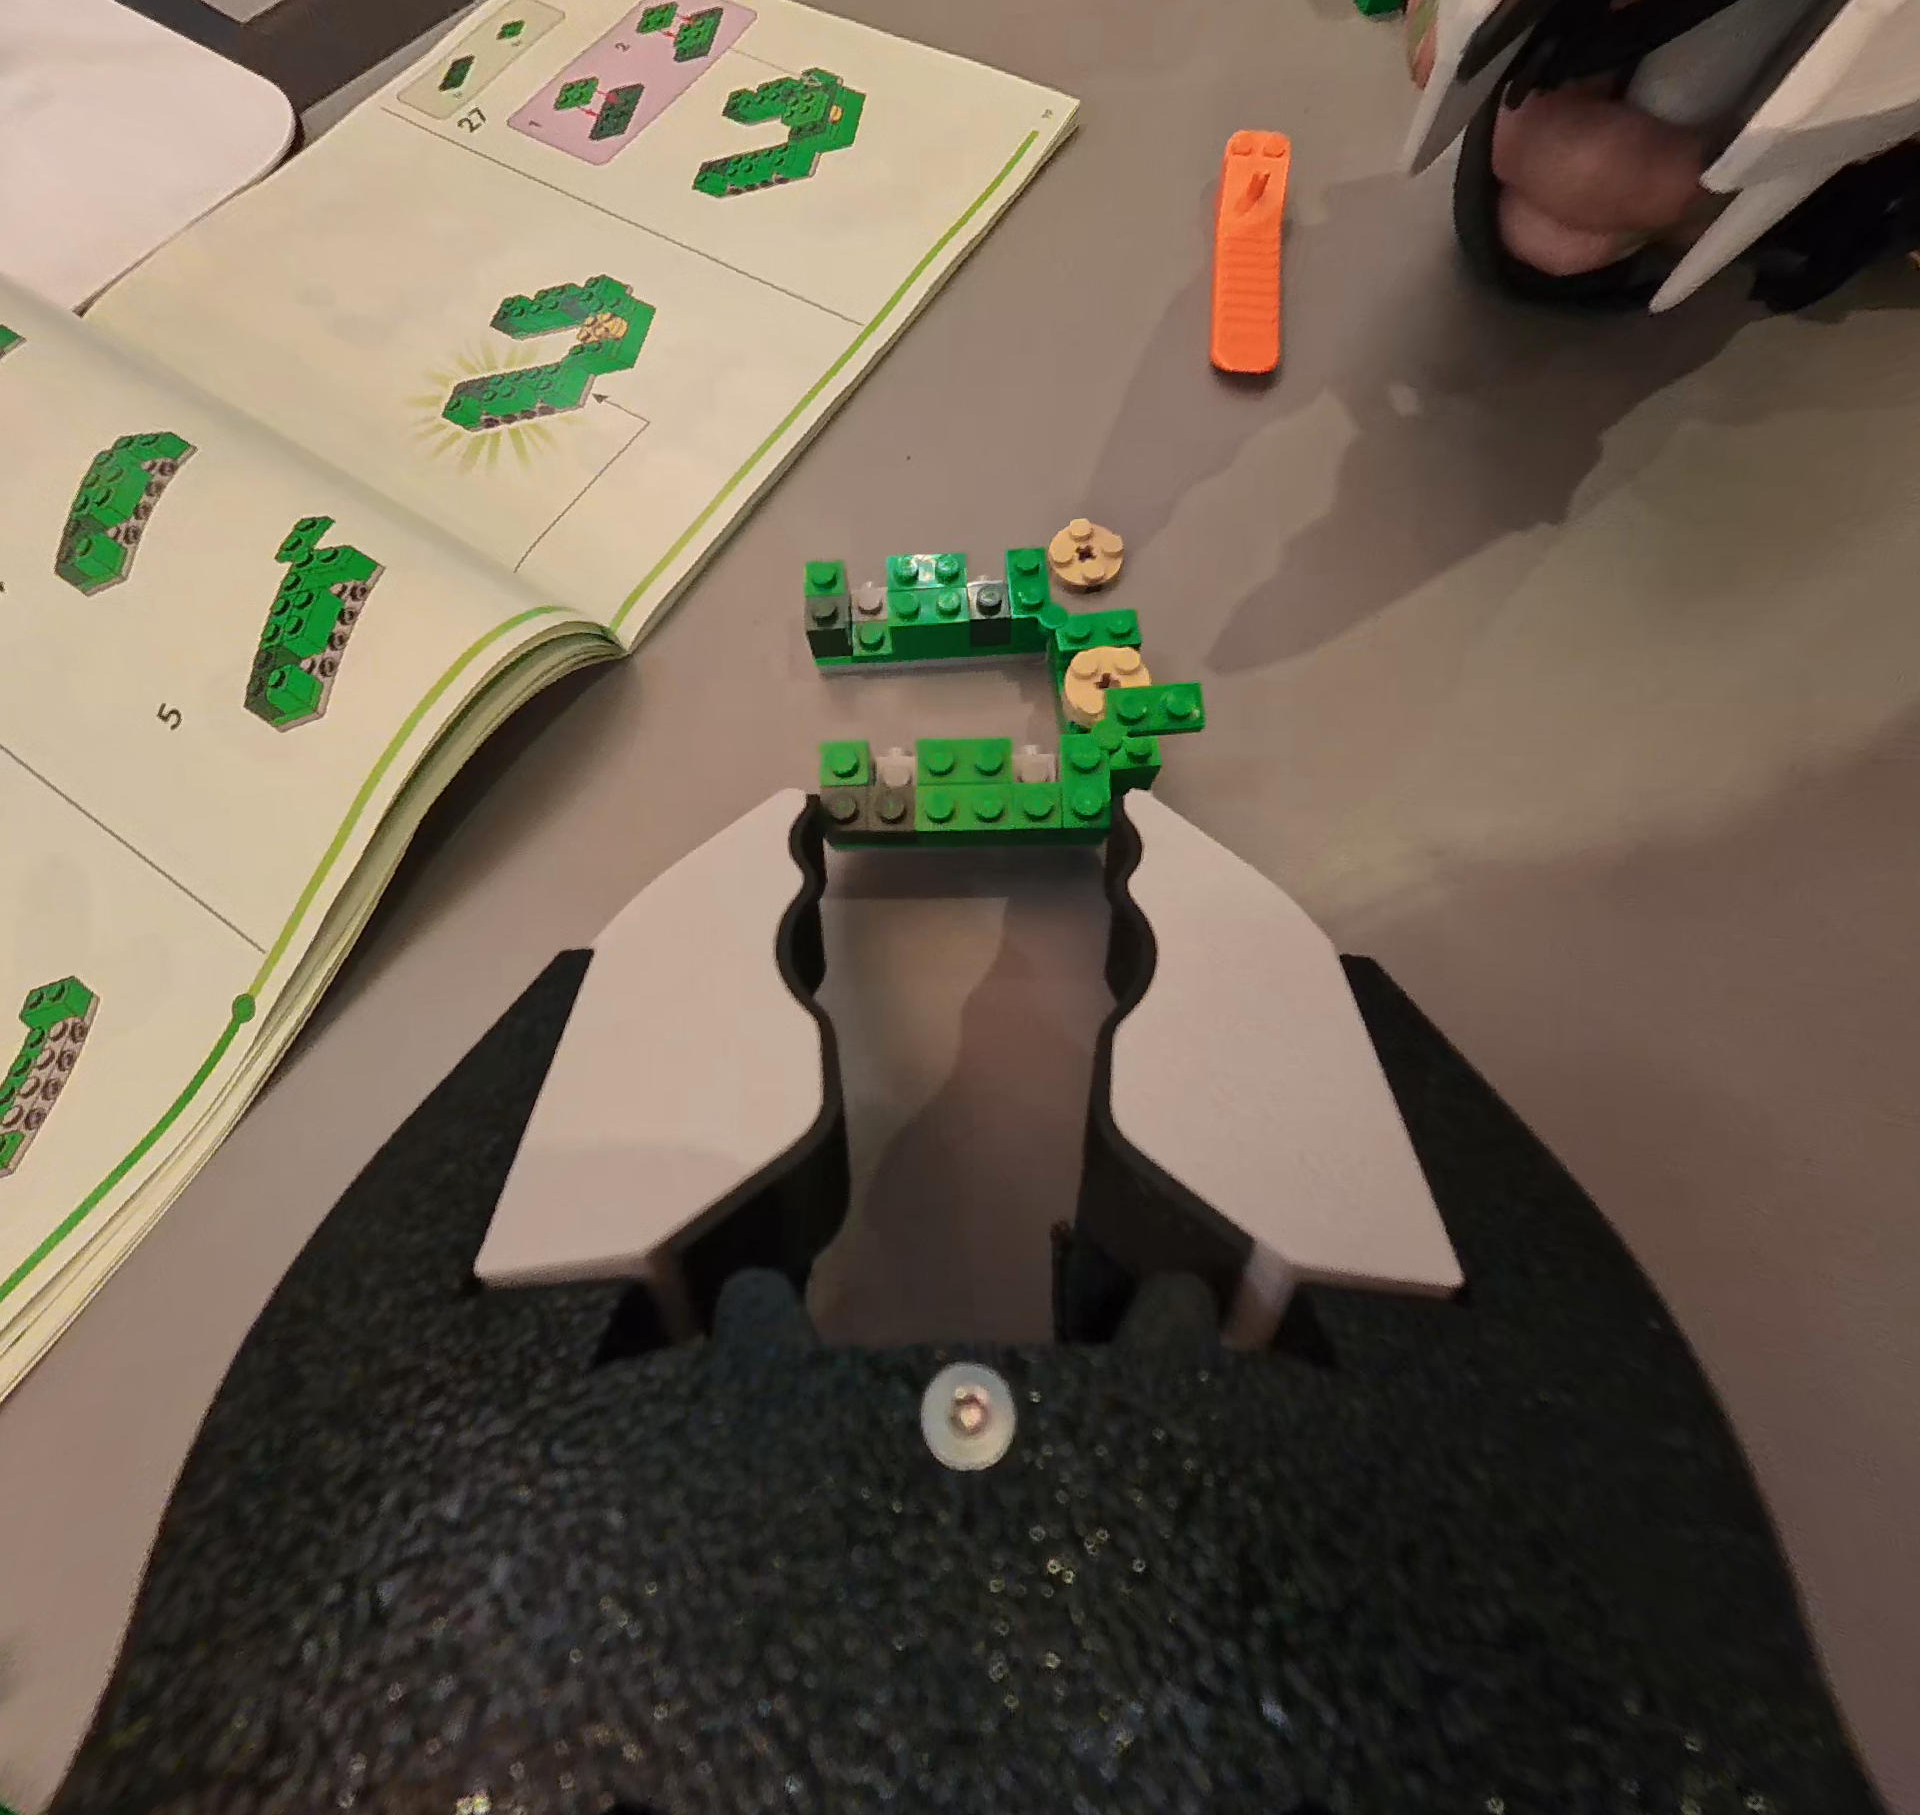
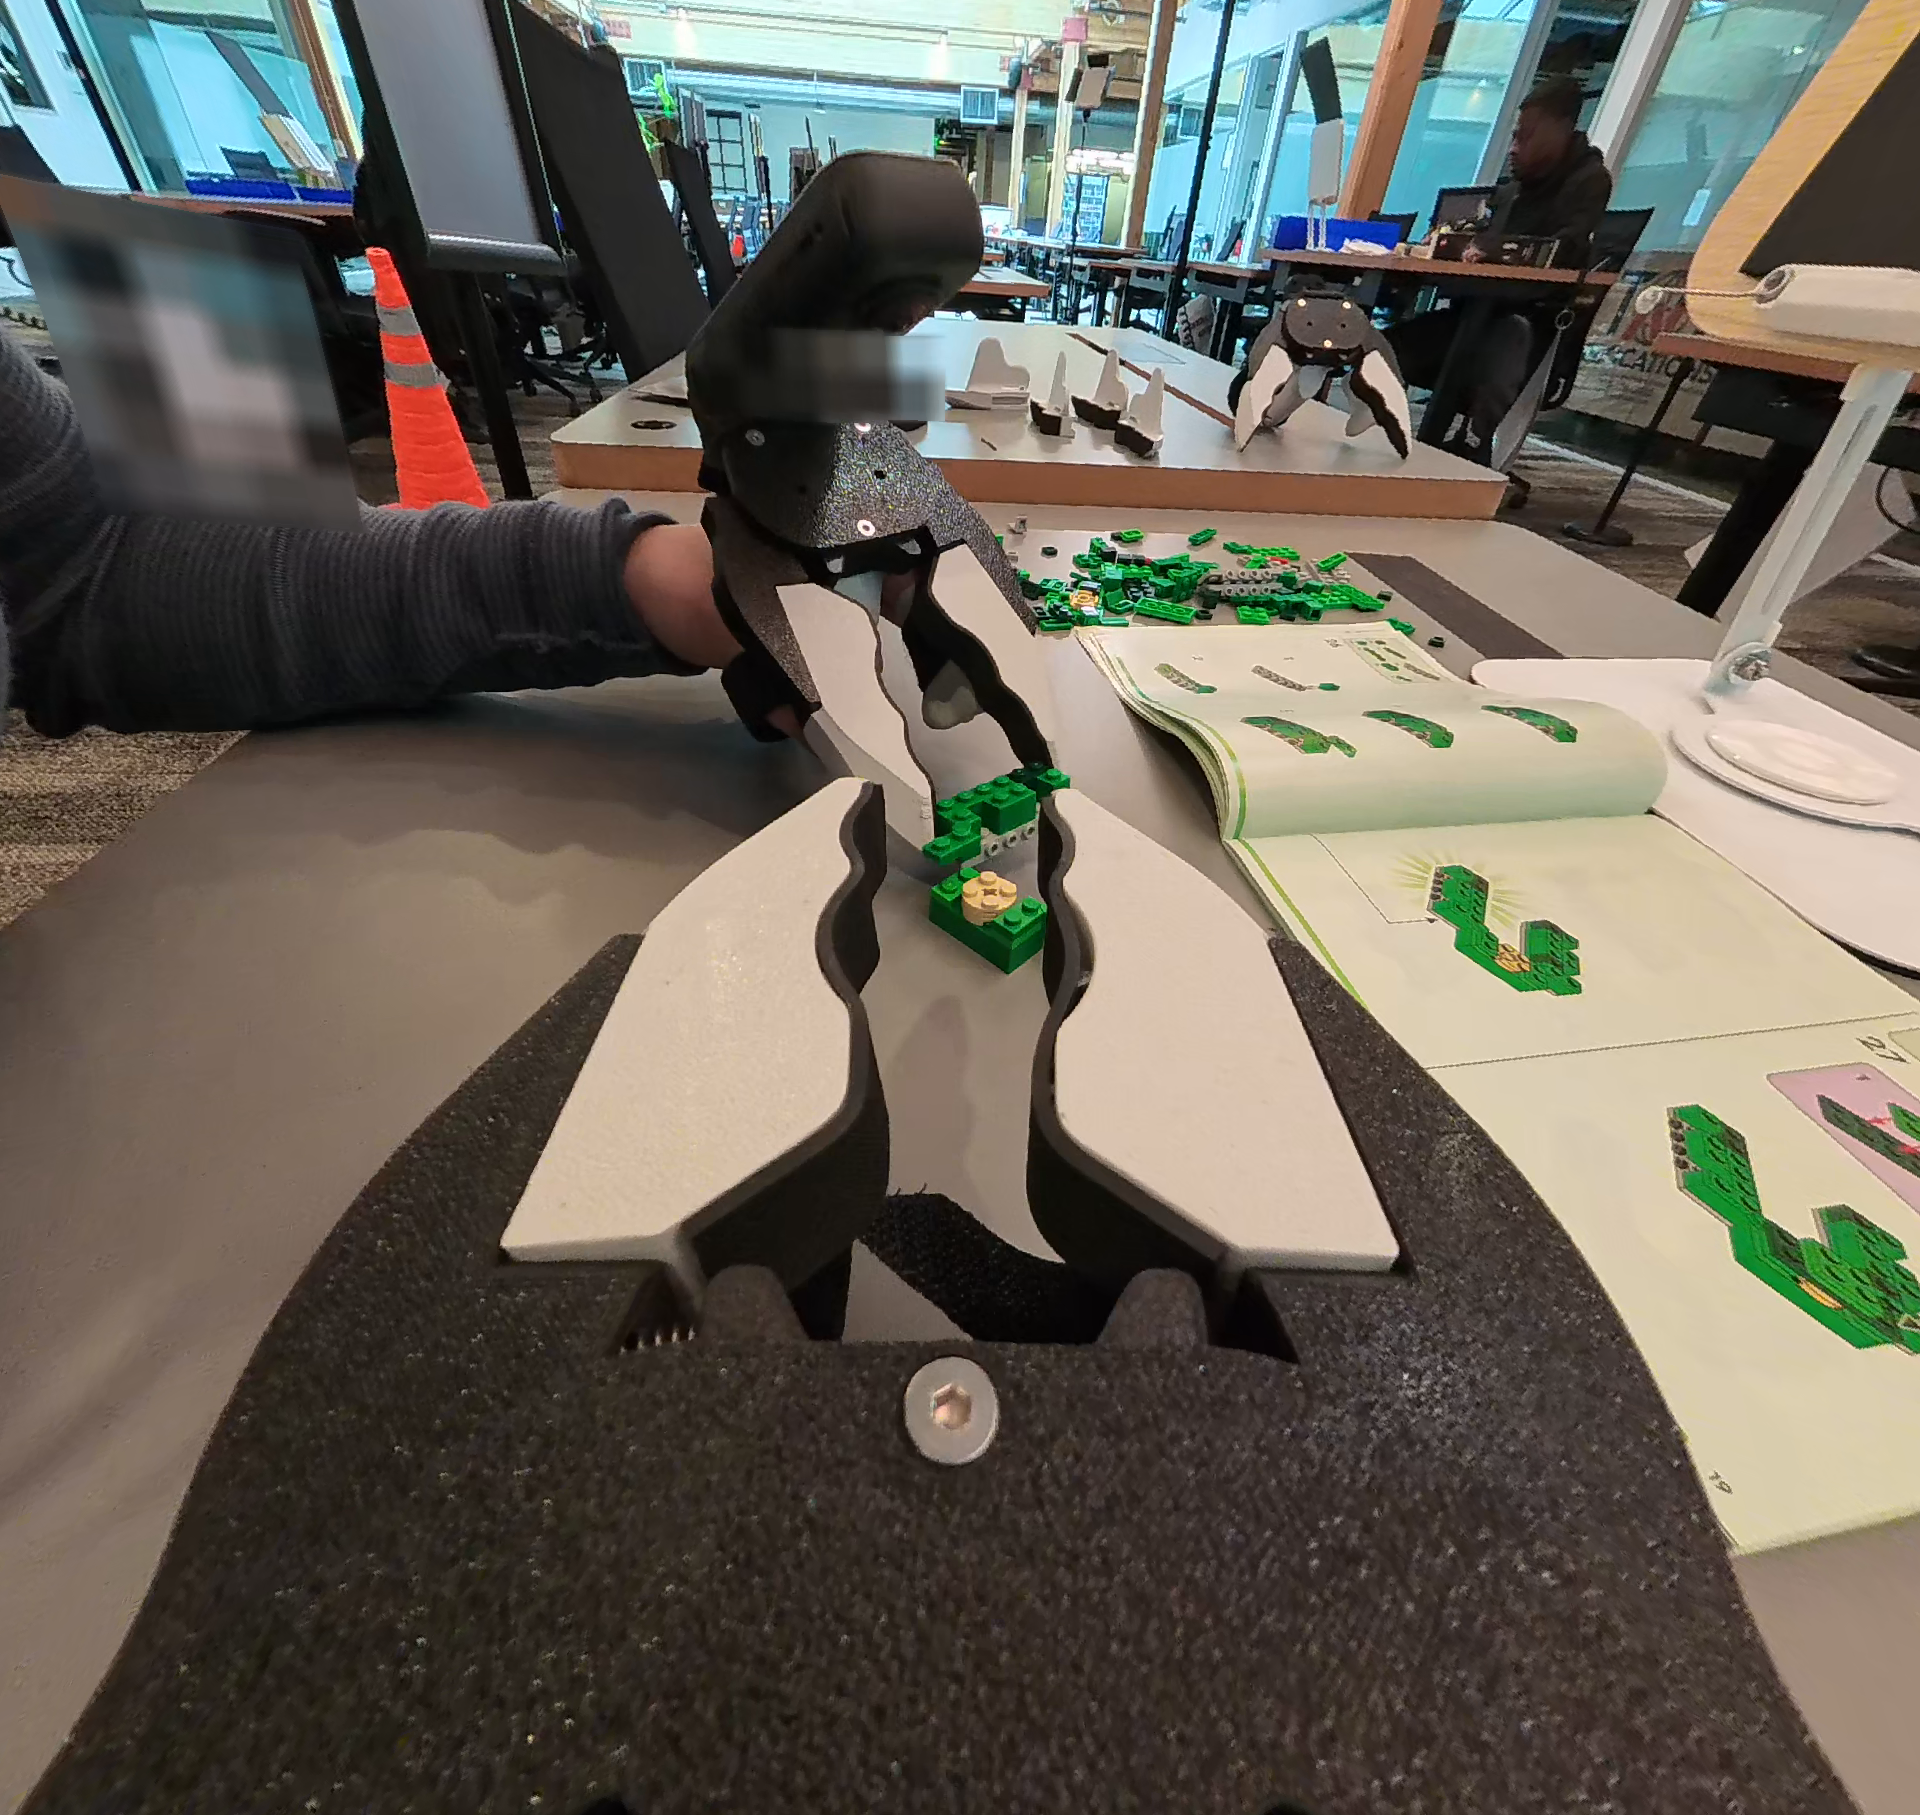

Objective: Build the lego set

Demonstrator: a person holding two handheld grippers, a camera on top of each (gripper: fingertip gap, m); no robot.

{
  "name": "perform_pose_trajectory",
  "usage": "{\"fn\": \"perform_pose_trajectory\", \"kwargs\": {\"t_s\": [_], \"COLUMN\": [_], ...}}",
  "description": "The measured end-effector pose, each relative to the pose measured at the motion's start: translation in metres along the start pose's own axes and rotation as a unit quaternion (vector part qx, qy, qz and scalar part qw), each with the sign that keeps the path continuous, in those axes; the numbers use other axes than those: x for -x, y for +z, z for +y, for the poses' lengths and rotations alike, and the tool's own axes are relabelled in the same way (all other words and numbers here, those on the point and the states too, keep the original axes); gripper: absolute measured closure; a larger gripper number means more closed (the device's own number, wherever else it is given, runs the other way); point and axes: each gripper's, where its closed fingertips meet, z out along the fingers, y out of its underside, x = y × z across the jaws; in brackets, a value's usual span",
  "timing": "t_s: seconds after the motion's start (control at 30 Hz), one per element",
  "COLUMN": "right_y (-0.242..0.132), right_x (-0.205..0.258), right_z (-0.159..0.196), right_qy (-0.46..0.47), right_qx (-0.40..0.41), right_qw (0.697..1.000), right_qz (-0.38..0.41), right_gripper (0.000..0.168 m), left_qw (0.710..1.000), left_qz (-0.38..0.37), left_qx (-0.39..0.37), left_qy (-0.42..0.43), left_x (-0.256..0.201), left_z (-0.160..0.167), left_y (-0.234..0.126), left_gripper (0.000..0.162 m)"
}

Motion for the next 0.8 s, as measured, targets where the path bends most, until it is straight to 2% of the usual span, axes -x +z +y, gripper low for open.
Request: {"fn": "perform_pose_trajectory", "kwargs": {"t_s": [0.8], "right_y": [0.0004], "right_x": [-0.0002], "right_z": [0.0007], "right_qy": [0.001], "right_qx": [0.002], "right_qw": [1.0], "right_qz": [-0.002], "right_gripper": [0.141], "left_qw": [1.0], "left_qz": [-0.003], "left_qx": [0.008], "left_qy": [0.0], "left_x": [-0.0008], "left_z": [0.001], "left_y": [-0.0044], "left_gripper": [0.111]}}
